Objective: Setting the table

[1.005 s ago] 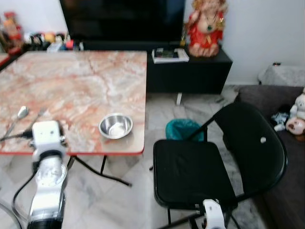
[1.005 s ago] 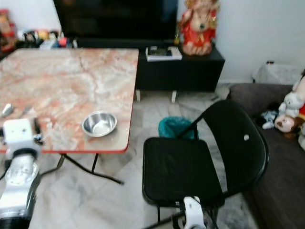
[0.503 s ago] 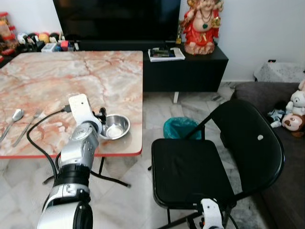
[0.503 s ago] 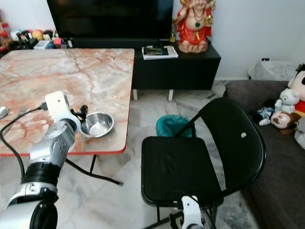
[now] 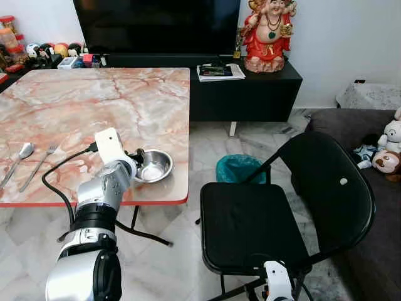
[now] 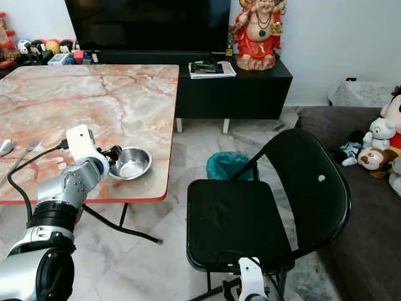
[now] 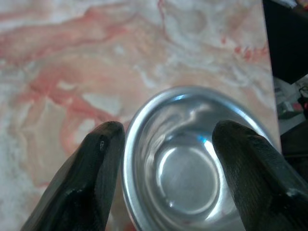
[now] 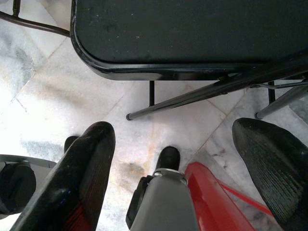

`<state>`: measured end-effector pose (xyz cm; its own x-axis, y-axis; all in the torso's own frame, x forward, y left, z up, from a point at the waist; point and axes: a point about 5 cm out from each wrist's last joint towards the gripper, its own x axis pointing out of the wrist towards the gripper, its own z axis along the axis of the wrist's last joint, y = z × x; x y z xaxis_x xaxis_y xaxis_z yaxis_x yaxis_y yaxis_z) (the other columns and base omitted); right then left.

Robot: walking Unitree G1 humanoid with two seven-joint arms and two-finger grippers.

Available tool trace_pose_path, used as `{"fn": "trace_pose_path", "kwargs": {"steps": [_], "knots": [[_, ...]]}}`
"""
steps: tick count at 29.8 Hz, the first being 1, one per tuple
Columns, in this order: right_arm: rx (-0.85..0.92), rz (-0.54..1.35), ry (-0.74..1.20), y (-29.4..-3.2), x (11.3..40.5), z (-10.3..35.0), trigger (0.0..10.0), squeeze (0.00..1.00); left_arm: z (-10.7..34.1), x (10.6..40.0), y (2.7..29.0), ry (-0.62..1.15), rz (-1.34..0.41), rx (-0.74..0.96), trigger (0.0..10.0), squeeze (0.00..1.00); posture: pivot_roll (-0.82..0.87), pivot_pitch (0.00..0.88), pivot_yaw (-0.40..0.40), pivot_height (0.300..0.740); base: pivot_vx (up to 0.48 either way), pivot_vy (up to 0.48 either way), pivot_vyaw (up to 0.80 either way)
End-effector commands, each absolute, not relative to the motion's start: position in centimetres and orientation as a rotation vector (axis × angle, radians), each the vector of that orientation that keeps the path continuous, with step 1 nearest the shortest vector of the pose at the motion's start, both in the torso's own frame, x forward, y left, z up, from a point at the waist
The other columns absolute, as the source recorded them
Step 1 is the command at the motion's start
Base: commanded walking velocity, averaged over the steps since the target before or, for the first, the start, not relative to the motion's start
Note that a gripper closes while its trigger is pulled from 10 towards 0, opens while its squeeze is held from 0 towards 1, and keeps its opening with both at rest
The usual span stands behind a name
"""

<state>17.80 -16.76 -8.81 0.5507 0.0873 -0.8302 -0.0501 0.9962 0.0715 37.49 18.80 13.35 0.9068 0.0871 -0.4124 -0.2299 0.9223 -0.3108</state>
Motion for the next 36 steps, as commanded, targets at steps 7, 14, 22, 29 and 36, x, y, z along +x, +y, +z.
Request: {"fn": "trace_pose_path", "kwargs": {"steps": [7,14,22,29,36], "knots": [[0.050,0.072,0.971,-16.8,18.2,-8.6,10.0,0.00,13.7,37.8,18.6,0.419,0.179,-0.374,10.0,0.00,0.04,0.000,-0.003,0.740,0.000,0.000,0.00],[0.051,0.070,0.969,-16.8,18.3,-8.6,10.0,0.00,13.5,37.9,18.8,0.438,0.193,-0.384,10.0,0.00,0.04,0.000,0.000,0.740,0.000,0.000,0.00],[0.053,0.069,0.968,-16.7,18.3,-8.6,10.0,0.00,12.7,37.7,18.6,0.466,0.203,-0.403,10.0,0.00,0.04,0.000,0.003,0.740,0.000,0.000,0.00],[0.054,0.069,0.967,-16.7,18.3,-8.6,10.0,0.00,12.6,37.7,18.7,0.473,0.219,-0.402,10.0,0.00,0.04,0.000,0.005,0.740,0.000,0.000,0.00],[0.054,0.069,0.967,-16.7,18.3,-8.6,10.0,0.00,11.9,37.5,18.5,0.500,0.222,-0.425,10.0,0.00,0.03,0.000,0.007,0.740,0.000,0.000,0.00]]}}
